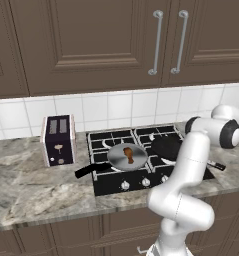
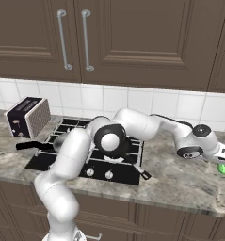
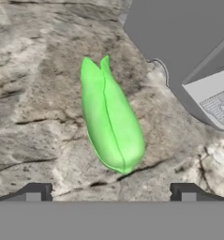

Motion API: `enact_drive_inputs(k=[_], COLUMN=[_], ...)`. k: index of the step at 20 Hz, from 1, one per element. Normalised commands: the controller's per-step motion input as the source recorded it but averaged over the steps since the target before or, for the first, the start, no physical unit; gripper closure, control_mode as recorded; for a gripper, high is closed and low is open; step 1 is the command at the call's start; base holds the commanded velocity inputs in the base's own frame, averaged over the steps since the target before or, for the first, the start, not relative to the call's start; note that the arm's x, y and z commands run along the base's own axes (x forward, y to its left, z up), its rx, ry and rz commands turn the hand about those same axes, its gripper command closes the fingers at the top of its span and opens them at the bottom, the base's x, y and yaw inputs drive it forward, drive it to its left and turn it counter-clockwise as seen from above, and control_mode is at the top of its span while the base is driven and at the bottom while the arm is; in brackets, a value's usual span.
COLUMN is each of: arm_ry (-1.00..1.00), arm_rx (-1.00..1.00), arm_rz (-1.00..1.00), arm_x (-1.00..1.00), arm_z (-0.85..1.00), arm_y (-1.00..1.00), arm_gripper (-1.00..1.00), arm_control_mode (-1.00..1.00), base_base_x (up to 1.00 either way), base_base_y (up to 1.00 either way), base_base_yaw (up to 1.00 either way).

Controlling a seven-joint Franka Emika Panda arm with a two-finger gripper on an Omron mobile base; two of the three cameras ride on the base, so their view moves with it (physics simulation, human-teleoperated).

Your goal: Place both pans onto different burners. Then place the corn and the chicken drumstick on different pans.

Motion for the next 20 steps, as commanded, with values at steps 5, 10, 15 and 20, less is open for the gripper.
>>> enact_drive_inputs(k=[5, 10, 15, 20], arm_ry=[0.0, 0.0, 0.0, 0.0], arm_rx=[0.0, 0.0, 0.0, 0.0], arm_rz=[0.0, 0.0, 0.0, 0.0], arm_x=[0.12, 0.16, 0.2, 0.16], arm_z=[-0.17, -0.17, -0.16, -0.16], arm_y=[-0.1, -0.08, -0.09, -0.11], arm_gripper=[-1.0, -1.0, -1.0, -1.0], arm_control_mode=[-1.0, -1.0, -1.0, -1.0], base_base_x=[0.0, 0.0, 0.0, 0.0], base_base_y=[0.0, 0.0, 0.0, 0.0], base_base_yaw=[0.0, 0.0, 0.0, 0.0])
